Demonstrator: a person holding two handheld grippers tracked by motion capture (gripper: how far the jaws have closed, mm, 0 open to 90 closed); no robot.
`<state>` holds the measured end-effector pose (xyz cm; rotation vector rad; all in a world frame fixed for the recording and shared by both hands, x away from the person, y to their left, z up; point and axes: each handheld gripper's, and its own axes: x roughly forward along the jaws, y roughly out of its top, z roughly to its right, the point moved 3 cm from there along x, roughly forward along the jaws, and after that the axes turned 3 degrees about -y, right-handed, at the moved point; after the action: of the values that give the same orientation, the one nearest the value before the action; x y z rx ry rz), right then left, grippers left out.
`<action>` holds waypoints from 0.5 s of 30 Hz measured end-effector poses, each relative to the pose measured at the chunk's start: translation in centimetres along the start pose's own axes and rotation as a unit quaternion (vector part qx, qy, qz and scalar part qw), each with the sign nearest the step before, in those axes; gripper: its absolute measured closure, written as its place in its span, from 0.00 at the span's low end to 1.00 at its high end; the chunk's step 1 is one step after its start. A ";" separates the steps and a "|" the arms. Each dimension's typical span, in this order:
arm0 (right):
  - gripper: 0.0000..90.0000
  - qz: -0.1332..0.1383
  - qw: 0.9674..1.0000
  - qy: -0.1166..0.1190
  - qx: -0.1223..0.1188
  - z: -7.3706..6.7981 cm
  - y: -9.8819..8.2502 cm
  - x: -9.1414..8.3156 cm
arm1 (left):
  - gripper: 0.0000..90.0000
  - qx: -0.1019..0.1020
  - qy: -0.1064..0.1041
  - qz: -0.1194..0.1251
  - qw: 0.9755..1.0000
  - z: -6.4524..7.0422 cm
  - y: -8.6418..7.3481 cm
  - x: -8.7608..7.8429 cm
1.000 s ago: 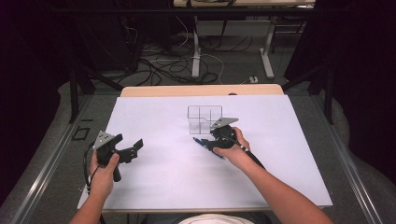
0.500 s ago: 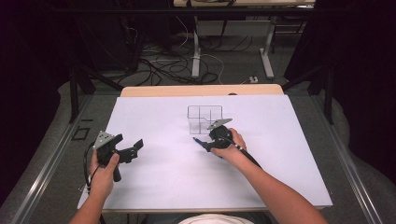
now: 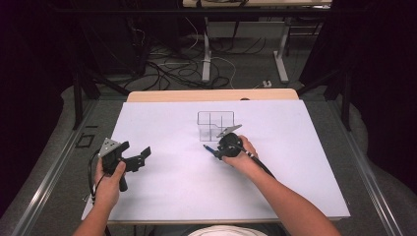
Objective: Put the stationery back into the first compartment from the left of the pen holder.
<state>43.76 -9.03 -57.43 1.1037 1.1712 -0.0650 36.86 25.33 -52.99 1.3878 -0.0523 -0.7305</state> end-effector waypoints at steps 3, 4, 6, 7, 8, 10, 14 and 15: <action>0.77 0.000 1.000 -0.002 -0.006 -0.2 0.0 0.2 | 0.06 0.000 0.000 0.000 1.000 0.0 0.0 0.0; 0.78 0.004 1.000 0.001 -0.009 -0.2 0.0 0.2 | 0.06 0.000 0.000 0.000 1.000 0.0 0.0 0.0; 0.79 0.000 1.000 0.000 -0.010 -0.2 0.0 0.2 | 0.06 0.000 0.000 0.000 1.000 0.0 0.0 0.0; 0.80 0.002 1.000 0.001 -0.012 -0.3 0.0 0.3 | 0.06 0.000 0.000 0.000 1.000 0.0 0.0 0.0; 0.80 0.001 1.000 0.000 -0.011 -0.3 0.0 0.3 | 0.06 0.000 0.000 0.000 1.000 0.0 0.0 0.0; 0.81 0.001 1.000 -0.002 -0.022 -0.3 0.0 0.3 | 0.06 0.000 0.000 0.000 1.000 0.0 0.0 0.0; 0.85 0.001 1.000 -0.007 -0.020 -0.3 0.0 0.3 | 0.06 0.000 0.000 -0.001 1.000 0.0 0.0 0.0; 0.85 0.002 1.000 -0.005 -0.019 -0.3 0.0 0.3 | 0.06 0.000 0.000 -0.001 1.000 0.0 0.0 0.0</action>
<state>43.71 -8.68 -57.70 1.0714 1.1570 -0.0459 36.86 25.35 -52.99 1.3889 -0.0512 -0.7310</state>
